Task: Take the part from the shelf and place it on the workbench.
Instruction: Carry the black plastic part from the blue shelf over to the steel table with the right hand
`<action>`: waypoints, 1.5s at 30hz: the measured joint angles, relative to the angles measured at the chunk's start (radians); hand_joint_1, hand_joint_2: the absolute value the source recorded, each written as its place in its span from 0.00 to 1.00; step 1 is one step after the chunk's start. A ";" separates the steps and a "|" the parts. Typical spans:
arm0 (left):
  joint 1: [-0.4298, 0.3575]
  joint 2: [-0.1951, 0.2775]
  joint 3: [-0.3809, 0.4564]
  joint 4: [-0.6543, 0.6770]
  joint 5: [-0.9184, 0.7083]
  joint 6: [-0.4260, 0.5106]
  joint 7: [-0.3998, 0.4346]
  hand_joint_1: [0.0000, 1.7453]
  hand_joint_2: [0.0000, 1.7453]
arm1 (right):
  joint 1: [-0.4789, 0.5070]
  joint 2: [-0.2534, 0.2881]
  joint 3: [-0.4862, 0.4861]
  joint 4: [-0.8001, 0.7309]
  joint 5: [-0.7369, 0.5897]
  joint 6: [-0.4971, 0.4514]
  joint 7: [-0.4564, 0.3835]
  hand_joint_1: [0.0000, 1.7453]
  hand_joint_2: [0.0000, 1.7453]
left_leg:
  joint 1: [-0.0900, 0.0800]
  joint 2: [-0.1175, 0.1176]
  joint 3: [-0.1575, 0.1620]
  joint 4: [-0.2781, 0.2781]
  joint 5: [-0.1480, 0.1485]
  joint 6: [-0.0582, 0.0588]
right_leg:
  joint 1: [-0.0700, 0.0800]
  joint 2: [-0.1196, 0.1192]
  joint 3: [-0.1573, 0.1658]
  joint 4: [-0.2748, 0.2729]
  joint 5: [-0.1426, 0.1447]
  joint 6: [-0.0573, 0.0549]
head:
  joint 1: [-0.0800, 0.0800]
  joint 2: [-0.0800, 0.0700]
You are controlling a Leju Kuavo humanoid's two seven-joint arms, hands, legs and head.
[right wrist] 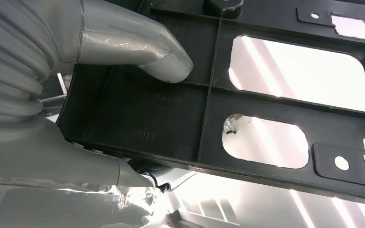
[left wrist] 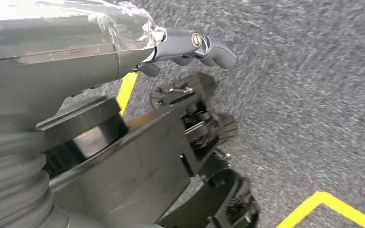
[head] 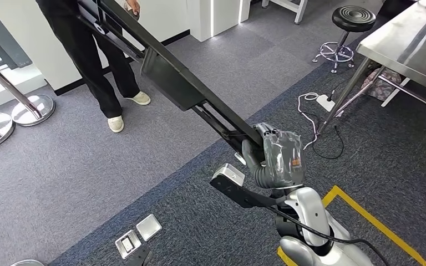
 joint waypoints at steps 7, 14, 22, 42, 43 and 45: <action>-0.003 -0.002 0.000 0.000 0.003 -0.001 -0.006 0.00 1.00 | 0.000 0.001 -0.002 0.000 0.001 0.000 -0.001 0.94 1.00 | 0.005 0.059 0.002 -0.008 0.004 0.010 | -0.008 -0.063 -0.097 0.224 -0.098 0.023 | 0.037 0.000; -0.007 -0.003 0.000 0.000 0.003 -0.001 -0.007 0.00 1.00 | 0.000 0.002 -0.004 0.000 0.001 0.000 -0.001 0.94 1.00 | 0.002 0.090 0.006 0.007 -0.011 -0.022 | -0.002 -0.086 0.011 -0.003 -0.007 0.002 | 0.041 0.000; -0.003 -0.003 0.000 0.000 0.004 -0.003 -0.008 0.00 1.00 | -0.001 0.002 -0.006 0.000 0.001 0.000 0.000 0.94 1.00 | 0.007 0.043 -0.117 0.293 -0.145 -0.040 | -0.001 -0.046 0.014 -0.010 0.002 -0.023 | 0.007 0.000; -0.023 0.062 0.030 0.003 0.055 0.040 -0.030 0.00 1.00 | 0.007 0.003 -0.013 -0.002 0.005 0.005 0.002 0.94 1.00 | 0.009 0.084 0.002 0.002 -0.003 -0.012 | -0.009 -0.101 -0.007 0.043 -0.014 0.023 | 0.046 0.000; -0.024 0.063 0.030 0.003 0.053 0.037 -0.029 0.00 1.00 | 0.007 0.003 -0.013 -0.002 0.005 0.005 0.002 0.94 1.00 | 0.006 0.088 0.003 0.006 -0.007 -0.017 | -0.007 -0.106 0.007 0.010 -0.006 0.018 | 0.047 0.000; -0.026 0.065 0.030 0.003 0.051 0.034 -0.027 0.00 1.00 | 0.007 0.003 -0.014 -0.003 0.006 0.004 0.002 0.94 1.00 | 0.005 0.097 0.005 0.008 -0.009 -0.027 | -0.004 -0.095 0.008 0.001 -0.007 0.003 | 0.041 0.000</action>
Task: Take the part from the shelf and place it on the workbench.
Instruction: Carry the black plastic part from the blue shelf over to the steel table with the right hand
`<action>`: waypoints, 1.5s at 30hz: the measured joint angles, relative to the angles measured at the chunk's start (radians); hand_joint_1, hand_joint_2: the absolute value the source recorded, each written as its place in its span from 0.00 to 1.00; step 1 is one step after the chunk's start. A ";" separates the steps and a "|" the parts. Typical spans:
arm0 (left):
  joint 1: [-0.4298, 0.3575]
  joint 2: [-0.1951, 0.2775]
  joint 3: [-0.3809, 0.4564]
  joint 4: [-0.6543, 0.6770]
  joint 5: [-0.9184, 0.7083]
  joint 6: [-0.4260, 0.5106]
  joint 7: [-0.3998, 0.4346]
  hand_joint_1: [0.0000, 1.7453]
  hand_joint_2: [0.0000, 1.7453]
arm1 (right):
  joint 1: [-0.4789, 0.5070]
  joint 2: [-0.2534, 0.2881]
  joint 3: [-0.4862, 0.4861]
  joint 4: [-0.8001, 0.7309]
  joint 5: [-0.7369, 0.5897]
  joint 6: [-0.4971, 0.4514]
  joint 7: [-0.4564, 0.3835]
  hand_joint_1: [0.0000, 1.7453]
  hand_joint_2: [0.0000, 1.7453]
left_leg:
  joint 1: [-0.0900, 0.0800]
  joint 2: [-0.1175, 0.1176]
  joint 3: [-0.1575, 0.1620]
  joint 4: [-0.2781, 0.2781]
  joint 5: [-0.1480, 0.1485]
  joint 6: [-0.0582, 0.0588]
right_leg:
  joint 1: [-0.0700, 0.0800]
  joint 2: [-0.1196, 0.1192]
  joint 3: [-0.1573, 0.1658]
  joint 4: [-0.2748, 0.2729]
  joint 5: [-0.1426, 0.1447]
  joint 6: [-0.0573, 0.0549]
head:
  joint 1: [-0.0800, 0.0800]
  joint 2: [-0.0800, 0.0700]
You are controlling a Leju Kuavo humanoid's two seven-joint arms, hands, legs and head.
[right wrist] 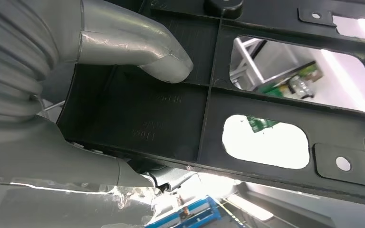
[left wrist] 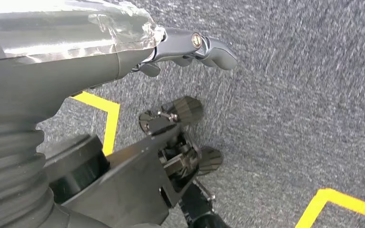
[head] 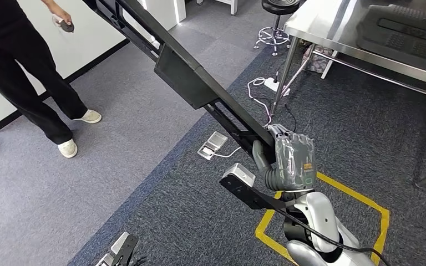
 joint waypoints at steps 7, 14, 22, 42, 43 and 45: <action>-0.001 0.000 0.000 0.000 -0.005 -0.007 0.004 0.00 1.00 | -0.001 0.001 -0.001 -0.002 0.000 0.000 0.002 0.94 1.00 | 0.005 -0.051 -0.109 0.265 -0.137 -0.018 | 0.002 0.043 0.001 -0.005 0.009 -0.028 | -0.035 0.000; 0.002 0.002 -0.001 0.000 -0.008 -0.011 0.009 0.00 1.00 | -0.001 0.001 -0.001 -0.002 0.000 0.000 0.002 0.94 1.00 | -0.013 -0.116 -0.005 0.005 0.005 0.027 | 0.007 0.103 0.001 -0.005 0.010 -0.023 | -0.051 0.000; -0.001 -0.003 0.000 -0.001 -0.009 -0.015 0.011 0.00 1.00 | 0.000 0.000 -0.002 -0.002 -0.001 -0.001 0.001 0.94 1.00 | -0.002 -0.050 0.009 -0.036 0.022 0.034 | 0.006 0.037 -0.108 0.234 -0.121 0.012 | -0.025 0.000; -0.002 -0.006 -0.001 -0.001 -0.010 -0.014 0.011 0.00 1.00 | 0.004 0.000 -0.002 -0.003 -0.001 0.000 0.001 0.94 1.00 | -0.007 -0.086 -0.046 0.118 -0.032 0.010 | 0.011 0.081 0.010 -0.005 0.006 -0.027 | -0.053 0.000; -0.003 -0.005 -0.001 -0.001 -0.010 -0.013 0.011 0.00 1.00 | 0.004 0.000 -0.002 -0.003 -0.001 0.000 0.001 0.94 1.00 | -0.010 -0.104 -0.021 0.055 -0.007 0.020 | 0.010 0.089 0.010 -0.005 0.006 -0.026 | -0.052 0.000; -0.003 -0.004 -0.001 -0.001 -0.010 -0.013 0.011 0.00 1.00 | 0.004 0.001 -0.002 -0.003 -0.002 0.000 0.001 0.94 1.00 | -0.017 -0.128 -0.001 -0.001 0.006 0.033 | 0.002 0.103 0.004 -0.007 0.010 -0.019 | -0.053 0.000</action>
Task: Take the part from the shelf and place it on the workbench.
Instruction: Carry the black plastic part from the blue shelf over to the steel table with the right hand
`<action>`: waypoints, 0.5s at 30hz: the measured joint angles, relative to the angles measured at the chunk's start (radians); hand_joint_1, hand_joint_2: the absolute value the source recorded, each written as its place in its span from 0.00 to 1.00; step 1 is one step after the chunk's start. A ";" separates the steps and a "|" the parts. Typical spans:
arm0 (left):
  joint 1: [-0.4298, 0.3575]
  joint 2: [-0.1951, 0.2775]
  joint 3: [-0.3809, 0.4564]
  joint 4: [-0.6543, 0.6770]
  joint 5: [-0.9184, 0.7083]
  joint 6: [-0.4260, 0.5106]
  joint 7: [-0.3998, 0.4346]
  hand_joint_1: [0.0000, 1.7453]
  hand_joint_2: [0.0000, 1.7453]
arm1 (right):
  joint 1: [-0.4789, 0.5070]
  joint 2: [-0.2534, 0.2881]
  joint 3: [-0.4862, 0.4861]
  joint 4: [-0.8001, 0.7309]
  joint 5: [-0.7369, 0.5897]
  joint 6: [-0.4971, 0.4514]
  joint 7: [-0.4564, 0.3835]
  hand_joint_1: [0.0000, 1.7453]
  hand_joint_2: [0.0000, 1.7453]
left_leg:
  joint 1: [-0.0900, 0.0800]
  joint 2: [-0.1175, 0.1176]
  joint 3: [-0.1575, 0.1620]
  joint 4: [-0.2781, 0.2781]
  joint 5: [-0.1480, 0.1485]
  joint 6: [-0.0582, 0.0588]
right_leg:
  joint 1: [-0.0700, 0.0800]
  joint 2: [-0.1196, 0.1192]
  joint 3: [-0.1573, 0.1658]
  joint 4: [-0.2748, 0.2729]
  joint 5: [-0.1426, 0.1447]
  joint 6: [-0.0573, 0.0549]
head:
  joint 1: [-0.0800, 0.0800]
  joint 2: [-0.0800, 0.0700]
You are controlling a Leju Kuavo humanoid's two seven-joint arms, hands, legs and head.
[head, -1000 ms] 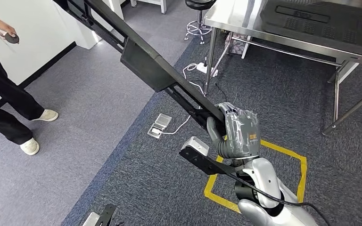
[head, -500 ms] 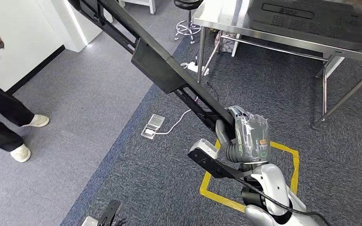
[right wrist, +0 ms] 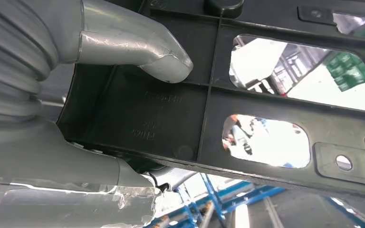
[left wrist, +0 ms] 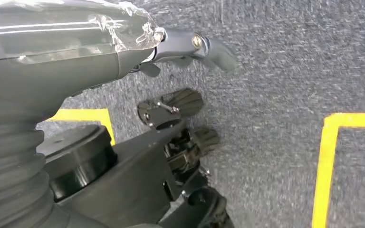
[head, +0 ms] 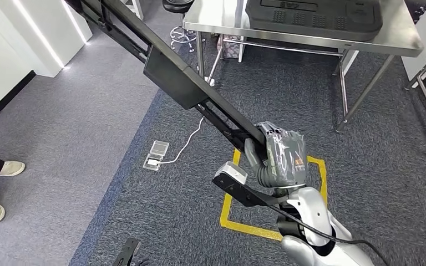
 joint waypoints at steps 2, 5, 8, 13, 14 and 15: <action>-0.001 -0.002 0.000 -0.001 0.000 0.000 0.000 0.00 1.00 | 0.001 0.000 0.000 0.000 0.000 0.000 0.000 0.94 1.00 | 0.000 0.015 0.005 -0.017 0.007 0.000 | -0.003 0.014 -0.002 -0.007 0.004 0.011 | -0.009 0.000; -0.004 -0.005 0.000 -0.002 0.000 0.000 0.000 0.00 1.00 | -0.001 -0.001 0.000 -0.002 0.000 0.000 0.000 0.94 1.00 | 0.013 0.045 0.019 -0.053 0.024 0.001 | 0.002 -0.025 -0.030 0.058 -0.042 0.023 | 0.003 0.000; -0.001 -0.006 0.000 -0.002 0.000 0.000 0.000 0.00 1.00 | -0.001 0.000 0.000 -0.002 0.000 0.000 -0.001 0.94 1.00 | 0.013 0.075 0.018 -0.052 0.023 0.002 | -0.005 -0.068 -0.115 0.237 -0.124 0.039 | 0.024 0.000; -0.001 -0.008 0.000 -0.002 0.000 -0.003 0.000 0.00 1.00 | 0.001 -0.001 0.000 -0.002 0.001 0.000 0.001 0.94 1.00 | 0.016 0.111 0.014 -0.025 0.005 -0.016 | -0.010 -0.104 -0.015 0.044 -0.016 0.046 | 0.045 0.000; -0.002 -0.008 0.000 -0.002 -0.001 -0.005 0.000 0.00 1.00 | 0.001 -0.001 0.000 -0.002 0.002 -0.001 0.001 0.94 1.00 | 0.014 0.115 0.013 -0.018 0.001 -0.022 | -0.007 -0.112 0.002 0.009 -0.007 0.039 | 0.047 0.000; -0.003 -0.008 0.000 -0.002 -0.001 -0.008 0.000 0.00 1.00 | 0.001 -0.001 0.000 -0.002 0.004 -0.001 0.000 0.94 1.00 | 0.012 0.118 0.012 -0.014 -0.002 -0.027 | -0.005 -0.115 0.006 -0.002 -0.007 0.031 | 0.045 0.000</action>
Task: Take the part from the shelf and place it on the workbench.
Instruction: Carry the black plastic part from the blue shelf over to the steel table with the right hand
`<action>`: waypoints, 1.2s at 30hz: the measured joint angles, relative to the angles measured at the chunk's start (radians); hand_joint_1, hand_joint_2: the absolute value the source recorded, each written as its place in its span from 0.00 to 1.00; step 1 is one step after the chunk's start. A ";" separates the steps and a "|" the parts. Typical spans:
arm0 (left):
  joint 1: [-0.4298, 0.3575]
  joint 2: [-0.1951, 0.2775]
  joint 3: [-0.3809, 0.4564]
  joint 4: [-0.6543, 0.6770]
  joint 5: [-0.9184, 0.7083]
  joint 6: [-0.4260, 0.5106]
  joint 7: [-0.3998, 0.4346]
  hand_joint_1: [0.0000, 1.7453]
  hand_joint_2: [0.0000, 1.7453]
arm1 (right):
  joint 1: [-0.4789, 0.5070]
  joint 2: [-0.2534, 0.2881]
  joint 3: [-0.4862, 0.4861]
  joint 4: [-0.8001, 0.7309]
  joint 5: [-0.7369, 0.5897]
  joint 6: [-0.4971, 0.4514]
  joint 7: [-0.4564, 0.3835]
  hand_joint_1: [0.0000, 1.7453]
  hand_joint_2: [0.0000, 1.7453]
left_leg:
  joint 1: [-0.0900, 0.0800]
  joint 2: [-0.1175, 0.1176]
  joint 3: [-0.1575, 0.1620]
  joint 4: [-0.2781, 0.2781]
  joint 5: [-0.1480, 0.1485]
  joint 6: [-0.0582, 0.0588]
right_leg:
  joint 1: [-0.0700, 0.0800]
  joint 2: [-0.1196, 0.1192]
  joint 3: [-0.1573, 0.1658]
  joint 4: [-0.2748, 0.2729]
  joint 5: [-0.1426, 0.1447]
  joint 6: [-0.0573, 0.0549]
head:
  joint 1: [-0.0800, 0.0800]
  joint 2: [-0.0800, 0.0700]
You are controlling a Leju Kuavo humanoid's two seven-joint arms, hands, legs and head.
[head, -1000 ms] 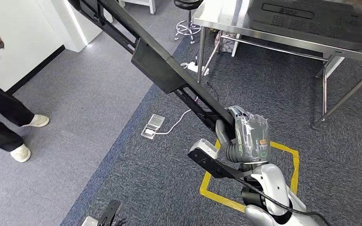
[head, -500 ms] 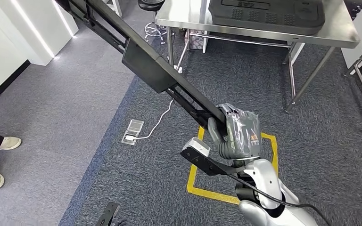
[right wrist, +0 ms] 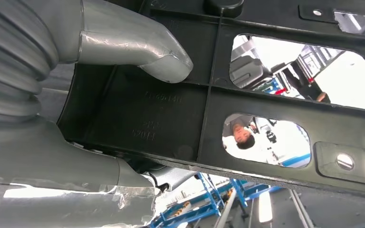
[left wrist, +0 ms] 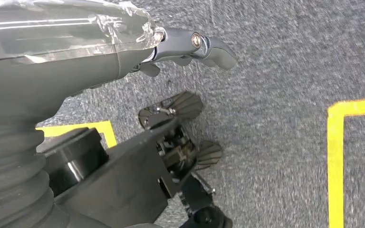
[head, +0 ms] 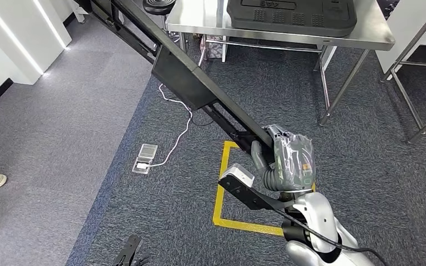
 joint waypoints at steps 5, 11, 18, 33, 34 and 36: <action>-0.003 0.000 0.000 0.000 -0.001 -0.007 0.000 0.00 1.00 | -0.001 0.000 0.000 0.000 0.003 0.000 0.000 0.94 1.00 | 0.006 -0.015 -0.017 0.060 -0.045 -0.026 | -0.002 0.027 -0.005 -0.004 0.009 -0.034 | -0.013 0.000; 0.005 0.000 -0.001 0.000 0.000 -0.001 0.000 0.00 1.00 | -0.001 0.002 0.000 0.000 0.001 0.000 -0.004 0.94 1.00 | 0.008 -0.048 -0.105 0.243 -0.094 -0.025 | 0.002 0.070 -0.004 -0.004 0.010 -0.041 | -0.047 0.000; 0.001 0.001 -0.001 0.000 -0.001 0.002 0.000 0.00 1.00 | -0.002 0.004 0.000 0.001 0.016 0.002 0.000 0.94 1.00 | -0.001 -0.093 0.010 -0.024 -0.002 0.014 | -0.005 0.102 -0.004 0.002 0.023 -0.006 | -0.053 0.000; -0.006 0.000 -0.001 0.000 -0.010 -0.008 0.001 0.00 1.00 | -0.009 0.009 0.001 0.009 0.041 0.007 0.011 0.94 1.00 | 0.008 -0.053 0.085 -0.007 -0.070 -0.020 | -0.001 0.031 -0.048 0.005 0.031 -0.022 | -0.006 0.000; -0.006 0.000 -0.001 0.000 -0.010 -0.008 0.001 0.00 1.00 | -0.009 0.009 0.001 0.010 0.041 0.008 0.012 0.94 1.00 | 0.008 -0.052 0.074 0.024 -0.065 -0.024 | -0.002 0.033 -0.039 0.004 0.024 -0.029 | -0.009 0.000; -0.008 0.000 -0.001 0.000 -0.010 -0.007 0.001 0.00 1.00 | -0.010 0.010 0.001 0.010 0.045 0.011 0.014 0.94 1.00 | 0.009 -0.053 0.010 0.135 -0.065 -0.031 | -0.003 0.035 -0.016 0.000 0.009 -0.040 | -0.018 0.000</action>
